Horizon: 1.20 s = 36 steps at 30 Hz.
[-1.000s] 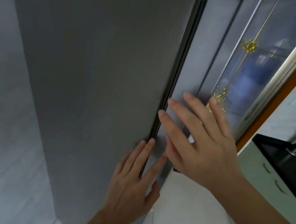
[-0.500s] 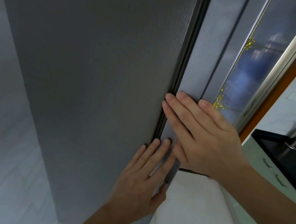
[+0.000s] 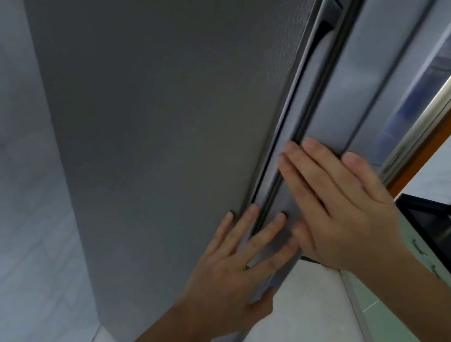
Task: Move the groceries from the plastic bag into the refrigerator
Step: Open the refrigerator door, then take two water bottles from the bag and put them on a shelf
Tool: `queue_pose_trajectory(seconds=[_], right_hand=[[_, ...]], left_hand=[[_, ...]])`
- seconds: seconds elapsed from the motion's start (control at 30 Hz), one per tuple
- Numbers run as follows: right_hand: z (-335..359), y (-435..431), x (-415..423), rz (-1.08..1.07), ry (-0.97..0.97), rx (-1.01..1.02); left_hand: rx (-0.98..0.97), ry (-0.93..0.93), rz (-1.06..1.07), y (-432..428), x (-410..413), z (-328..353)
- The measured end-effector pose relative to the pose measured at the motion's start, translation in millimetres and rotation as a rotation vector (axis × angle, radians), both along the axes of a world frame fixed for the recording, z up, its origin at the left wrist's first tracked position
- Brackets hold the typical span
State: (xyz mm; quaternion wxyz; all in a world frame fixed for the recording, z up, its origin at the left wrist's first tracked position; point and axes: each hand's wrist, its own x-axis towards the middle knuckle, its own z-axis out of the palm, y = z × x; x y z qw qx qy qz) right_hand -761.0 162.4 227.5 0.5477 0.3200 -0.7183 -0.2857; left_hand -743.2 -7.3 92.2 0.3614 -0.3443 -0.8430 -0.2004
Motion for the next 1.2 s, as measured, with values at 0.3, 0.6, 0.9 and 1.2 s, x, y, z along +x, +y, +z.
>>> queue_pose_trajectory(seconds=[0.3,0.6,0.9,1.2], right_hand=[[-4,76,49,-0.081,-0.081,-0.037],[-23,163,113,-0.332,-0.196,-0.266],[-117,220,148,-0.463,-0.449,-0.726],[-146,277,68,-0.488,-0.543,-0.803]], left_hand=[[-0.029,0.056,-0.260,49,13,-1],[0.118,-0.042,-0.476,116,-10,-6],[0.022,-0.212,-0.437,187,-74,-28],[-0.144,-0.210,-0.366,281,-134,-23]])
